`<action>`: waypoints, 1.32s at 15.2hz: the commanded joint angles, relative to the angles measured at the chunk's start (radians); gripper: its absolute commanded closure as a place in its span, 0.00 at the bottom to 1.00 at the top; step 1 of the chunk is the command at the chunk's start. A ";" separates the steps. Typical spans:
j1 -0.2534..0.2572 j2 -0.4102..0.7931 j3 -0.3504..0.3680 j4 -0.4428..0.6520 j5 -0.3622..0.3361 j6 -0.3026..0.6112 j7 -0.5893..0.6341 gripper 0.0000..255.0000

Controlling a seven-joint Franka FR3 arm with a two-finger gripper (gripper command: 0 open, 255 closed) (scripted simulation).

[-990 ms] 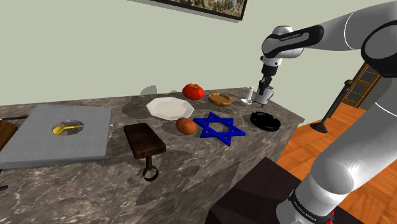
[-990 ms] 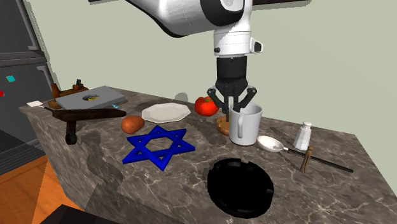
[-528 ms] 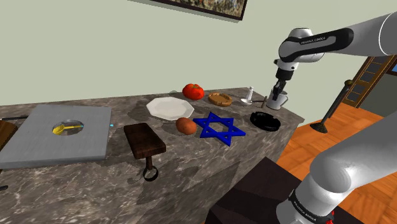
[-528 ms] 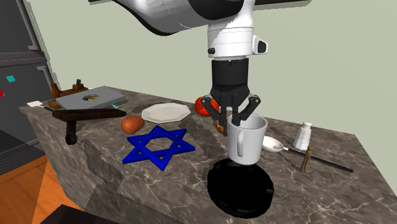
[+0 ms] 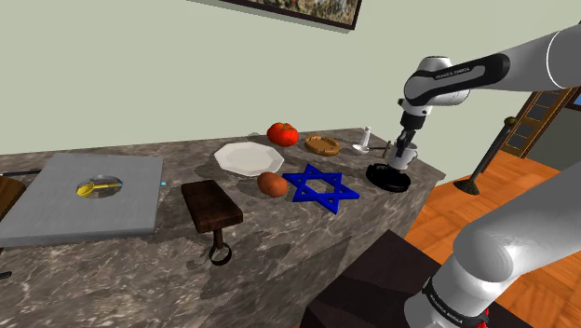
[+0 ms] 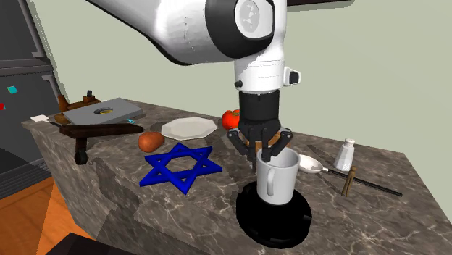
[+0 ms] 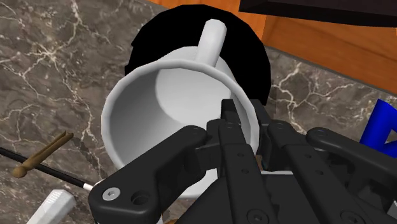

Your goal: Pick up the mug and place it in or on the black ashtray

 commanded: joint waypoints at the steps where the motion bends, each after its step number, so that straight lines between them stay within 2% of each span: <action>1: 0.000 0.010 -0.003 -0.018 0.000 0.028 0.001 1.00; 8: 0.000 0.053 -0.018 -0.080 0.002 0.133 0.002 1.00; 16: 0.000 0.053 -0.018 -0.080 0.002 0.133 0.002 1.00; 17: 0.000 0.053 -0.018 -0.080 0.002 0.133 0.002 0.00; 20: 0.000 0.053 -0.018 -0.080 0.002 0.133 0.002 0.00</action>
